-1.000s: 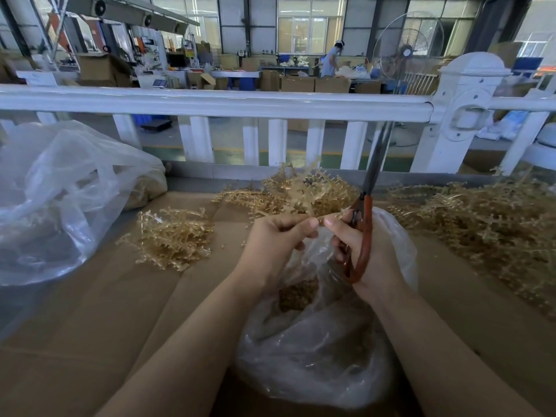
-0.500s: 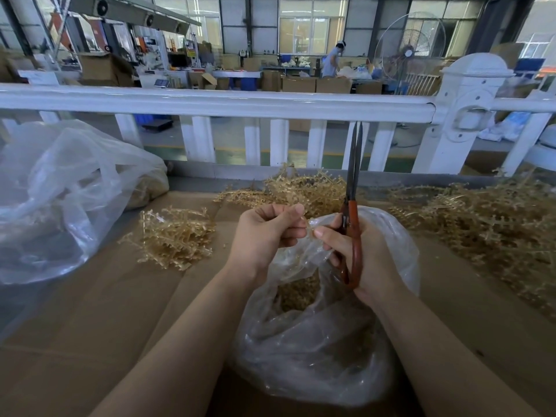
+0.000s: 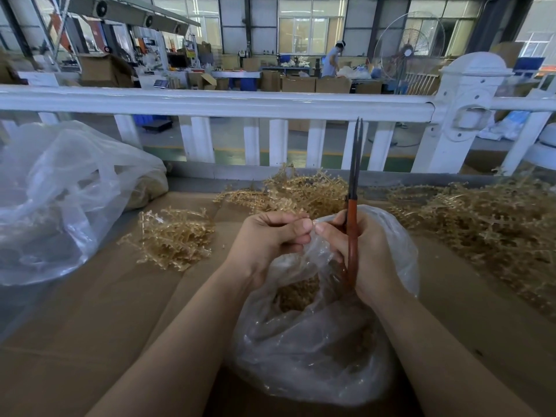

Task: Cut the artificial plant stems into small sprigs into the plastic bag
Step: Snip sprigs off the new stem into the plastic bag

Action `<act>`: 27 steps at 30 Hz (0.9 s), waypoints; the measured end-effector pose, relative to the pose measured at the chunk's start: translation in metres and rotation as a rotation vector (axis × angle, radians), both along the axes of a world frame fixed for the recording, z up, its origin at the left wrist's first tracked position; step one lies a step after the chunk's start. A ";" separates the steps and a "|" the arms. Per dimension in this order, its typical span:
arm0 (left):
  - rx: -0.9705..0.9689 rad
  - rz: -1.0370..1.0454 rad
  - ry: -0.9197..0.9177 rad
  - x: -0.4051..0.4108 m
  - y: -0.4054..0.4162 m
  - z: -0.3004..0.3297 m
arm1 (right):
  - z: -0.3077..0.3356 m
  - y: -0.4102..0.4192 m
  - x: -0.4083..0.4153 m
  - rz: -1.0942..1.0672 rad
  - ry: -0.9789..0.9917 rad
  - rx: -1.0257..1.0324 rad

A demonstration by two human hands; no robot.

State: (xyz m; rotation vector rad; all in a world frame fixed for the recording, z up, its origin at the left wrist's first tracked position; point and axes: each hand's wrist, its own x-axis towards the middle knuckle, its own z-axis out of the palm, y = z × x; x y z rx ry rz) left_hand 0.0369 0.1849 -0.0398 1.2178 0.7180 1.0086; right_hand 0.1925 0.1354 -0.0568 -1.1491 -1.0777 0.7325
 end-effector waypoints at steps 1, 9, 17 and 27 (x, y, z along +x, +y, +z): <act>0.010 0.021 -0.024 0.000 0.001 0.000 | 0.000 0.000 0.000 -0.028 -0.065 0.001; 0.112 0.162 -0.189 -0.007 0.008 0.004 | -0.011 0.002 0.000 -0.132 -0.513 -0.088; 0.276 0.234 -0.105 -0.007 0.009 0.002 | -0.019 0.005 0.000 -0.307 -0.867 -0.057; 0.284 0.271 -0.105 -0.007 0.011 0.000 | -0.018 0.003 0.002 -0.338 -0.919 -0.035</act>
